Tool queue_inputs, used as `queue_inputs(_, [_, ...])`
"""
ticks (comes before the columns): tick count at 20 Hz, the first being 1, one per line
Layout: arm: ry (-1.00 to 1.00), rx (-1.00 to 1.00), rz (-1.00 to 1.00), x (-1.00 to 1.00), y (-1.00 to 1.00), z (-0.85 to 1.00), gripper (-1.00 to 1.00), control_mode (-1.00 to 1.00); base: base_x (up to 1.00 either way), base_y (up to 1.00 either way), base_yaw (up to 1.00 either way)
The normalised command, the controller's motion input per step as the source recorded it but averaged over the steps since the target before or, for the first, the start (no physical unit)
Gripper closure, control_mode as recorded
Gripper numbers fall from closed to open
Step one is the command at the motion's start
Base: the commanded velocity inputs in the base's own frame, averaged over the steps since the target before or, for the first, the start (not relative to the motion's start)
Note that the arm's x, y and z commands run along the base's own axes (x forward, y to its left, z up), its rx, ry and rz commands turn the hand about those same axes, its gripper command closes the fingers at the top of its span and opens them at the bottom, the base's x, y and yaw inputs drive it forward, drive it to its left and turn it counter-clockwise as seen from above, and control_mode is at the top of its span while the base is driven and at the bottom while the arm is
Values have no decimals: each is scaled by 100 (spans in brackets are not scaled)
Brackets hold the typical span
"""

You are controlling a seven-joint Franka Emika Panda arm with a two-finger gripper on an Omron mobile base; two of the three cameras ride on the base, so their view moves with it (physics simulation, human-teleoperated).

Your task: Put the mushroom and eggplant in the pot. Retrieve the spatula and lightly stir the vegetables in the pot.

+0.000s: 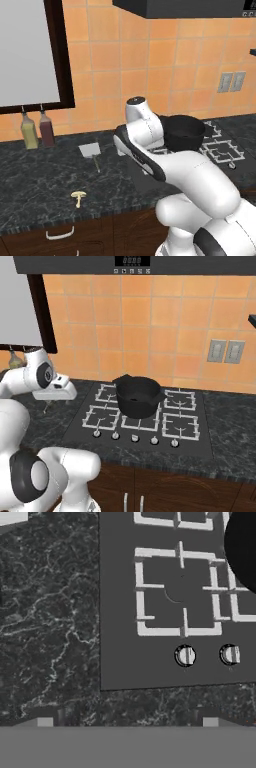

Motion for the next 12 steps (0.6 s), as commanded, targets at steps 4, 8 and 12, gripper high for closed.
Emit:
queue_inputs(4, [22,-4,48,-12,100,-44,-100,-100,0,0,0])
queue_inputs(8, [9,-4,38,-39,100,-59,-100,-100,0,0,0])
queue_inputs(12, [14,-1,37,-31,100,-44,-100,-100,0,0,0])
